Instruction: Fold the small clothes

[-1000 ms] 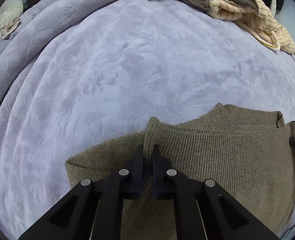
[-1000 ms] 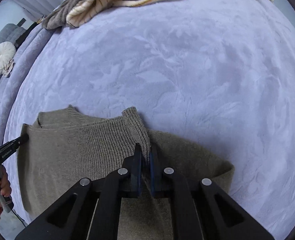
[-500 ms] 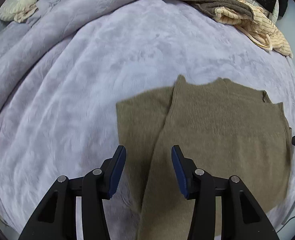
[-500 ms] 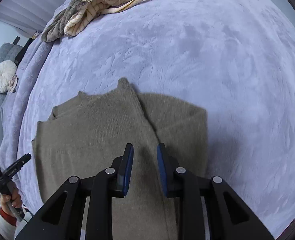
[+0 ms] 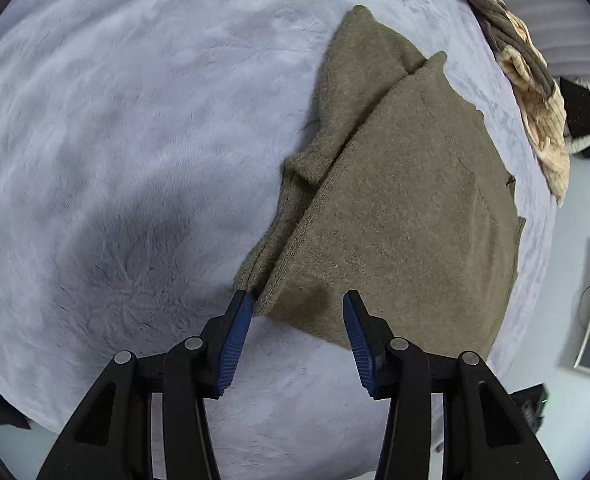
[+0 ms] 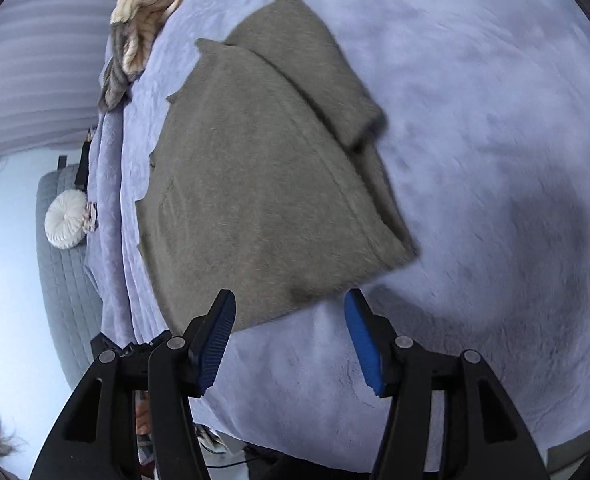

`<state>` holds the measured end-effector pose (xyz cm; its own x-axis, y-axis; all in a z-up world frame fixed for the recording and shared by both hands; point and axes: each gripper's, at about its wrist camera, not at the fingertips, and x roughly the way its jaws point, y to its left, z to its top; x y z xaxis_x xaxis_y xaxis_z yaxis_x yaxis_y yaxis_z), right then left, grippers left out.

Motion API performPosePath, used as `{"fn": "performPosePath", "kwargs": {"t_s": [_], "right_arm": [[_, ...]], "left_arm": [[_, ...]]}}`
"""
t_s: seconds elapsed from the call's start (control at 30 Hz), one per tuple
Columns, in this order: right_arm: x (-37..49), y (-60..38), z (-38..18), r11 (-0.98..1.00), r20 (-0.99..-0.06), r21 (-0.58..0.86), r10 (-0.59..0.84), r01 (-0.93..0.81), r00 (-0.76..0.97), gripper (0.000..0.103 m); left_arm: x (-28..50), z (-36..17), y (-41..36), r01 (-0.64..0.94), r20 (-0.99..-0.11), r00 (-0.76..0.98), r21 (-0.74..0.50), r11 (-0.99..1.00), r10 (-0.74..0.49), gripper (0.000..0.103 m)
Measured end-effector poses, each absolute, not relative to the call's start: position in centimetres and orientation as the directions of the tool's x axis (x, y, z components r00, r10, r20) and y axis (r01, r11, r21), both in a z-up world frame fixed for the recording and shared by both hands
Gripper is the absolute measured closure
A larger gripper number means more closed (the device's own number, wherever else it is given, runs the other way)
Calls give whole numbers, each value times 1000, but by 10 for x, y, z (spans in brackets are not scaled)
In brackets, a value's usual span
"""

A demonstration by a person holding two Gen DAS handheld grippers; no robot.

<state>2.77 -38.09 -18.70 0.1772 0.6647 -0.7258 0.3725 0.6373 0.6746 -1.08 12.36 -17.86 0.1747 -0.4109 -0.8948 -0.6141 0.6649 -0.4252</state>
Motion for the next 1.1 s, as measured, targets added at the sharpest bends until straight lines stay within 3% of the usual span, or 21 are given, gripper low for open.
{"fn": "performPosePath", "kwargs": {"t_s": [0.2, 0.43, 0.57, 0.6, 0.63, 0.67, 0.7, 0.9, 1.1], "right_arm": [[24, -394, -209, 503, -683, 706, 671, 498, 290, 42], [33, -388, -212, 512, -673, 716, 688, 475, 273, 42], [38, -386, -218, 507, -675, 712, 683, 485, 277, 42], [39, -387, -219, 506, -677, 709, 683, 492, 275, 42], [40, -387, -219, 505, -680, 704, 682, 499, 269, 49], [42, -386, -217, 520, -693, 692, 673, 500, 259, 84], [44, -386, -215, 542, -705, 682, 667, 491, 242, 95], [49, -382, -181, 676, -756, 650, 620, 347, 209, 95], [47, -385, -215, 746, -822, 559, 558, 363, 119, 95]], "left_arm": [[-20, -167, 119, -604, -878, 202, -460, 651, -433, 54], [-30, -180, 127, -633, -842, 240, -513, 580, -484, 54], [-21, -202, 124, -666, -867, 201, -462, 586, -455, 54], [-21, -202, 124, -676, -880, 200, -443, 589, -431, 59], [-21, -198, 123, -677, -892, 212, -429, 598, -400, 68], [-21, -192, 122, -664, -903, 228, -418, 620, -364, 86], [-22, -184, 119, -641, -909, 239, -412, 648, -341, 89], [-26, -154, 99, -499, -944, 238, -319, 805, -227, 92], [-53, -188, 120, -581, -965, 151, -264, 770, -216, 92]]}}
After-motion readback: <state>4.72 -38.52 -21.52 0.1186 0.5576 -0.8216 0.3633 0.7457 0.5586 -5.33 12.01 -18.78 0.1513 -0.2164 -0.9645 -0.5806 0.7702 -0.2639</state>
